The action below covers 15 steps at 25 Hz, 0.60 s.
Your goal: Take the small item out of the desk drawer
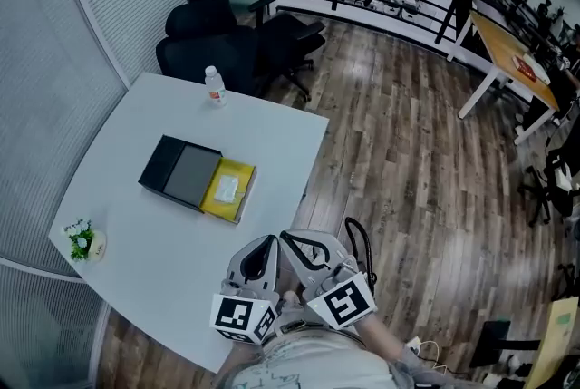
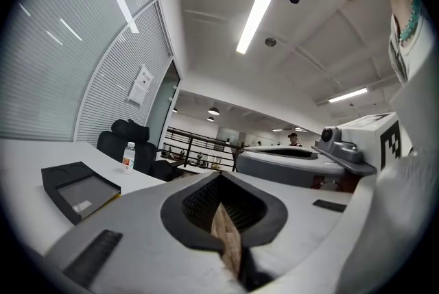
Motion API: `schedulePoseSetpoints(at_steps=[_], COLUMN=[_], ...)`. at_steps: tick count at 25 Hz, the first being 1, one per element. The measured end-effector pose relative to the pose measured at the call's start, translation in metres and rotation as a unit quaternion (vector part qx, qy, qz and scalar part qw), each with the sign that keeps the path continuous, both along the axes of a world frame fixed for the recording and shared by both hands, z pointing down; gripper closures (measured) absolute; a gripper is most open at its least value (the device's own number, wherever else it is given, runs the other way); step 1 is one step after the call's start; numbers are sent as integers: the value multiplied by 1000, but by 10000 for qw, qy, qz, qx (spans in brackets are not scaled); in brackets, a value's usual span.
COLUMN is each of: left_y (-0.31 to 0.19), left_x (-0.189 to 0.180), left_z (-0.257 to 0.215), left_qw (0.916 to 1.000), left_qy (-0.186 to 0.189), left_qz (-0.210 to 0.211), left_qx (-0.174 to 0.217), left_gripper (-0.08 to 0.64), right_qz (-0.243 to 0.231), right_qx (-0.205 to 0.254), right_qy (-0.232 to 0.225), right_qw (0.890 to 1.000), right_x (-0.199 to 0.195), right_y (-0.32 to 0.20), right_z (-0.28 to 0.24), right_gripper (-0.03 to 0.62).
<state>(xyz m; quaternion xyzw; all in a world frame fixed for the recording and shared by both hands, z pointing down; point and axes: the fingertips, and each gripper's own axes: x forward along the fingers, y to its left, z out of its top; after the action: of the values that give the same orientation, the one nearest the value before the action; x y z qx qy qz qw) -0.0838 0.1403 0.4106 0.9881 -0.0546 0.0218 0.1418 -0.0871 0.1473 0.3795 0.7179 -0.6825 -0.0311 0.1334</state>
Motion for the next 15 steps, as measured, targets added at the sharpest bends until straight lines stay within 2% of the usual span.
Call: schedulePoseSetpoints(at_steps=[6, 11, 15], left_y=[-18, -36, -51], left_x=[39, 82, 110], left_z=[-4, -18, -25], left_qw=[9998, 9995, 9987], left_qy=[39, 93, 87], left_qz=[-208, -290, -481], left_qx=[-26, 125, 171], left_gripper=[563, 563, 563], right_qz=[-169, -336, -445], right_qx=[66, 392, 358], right_qy=[-53, -257, -261], right_qw=[9998, 9983, 9980], right_x=[36, 80, 114], right_y=[-15, -31, -43], right_z=[-4, -22, -26], right_gripper=[589, 589, 589])
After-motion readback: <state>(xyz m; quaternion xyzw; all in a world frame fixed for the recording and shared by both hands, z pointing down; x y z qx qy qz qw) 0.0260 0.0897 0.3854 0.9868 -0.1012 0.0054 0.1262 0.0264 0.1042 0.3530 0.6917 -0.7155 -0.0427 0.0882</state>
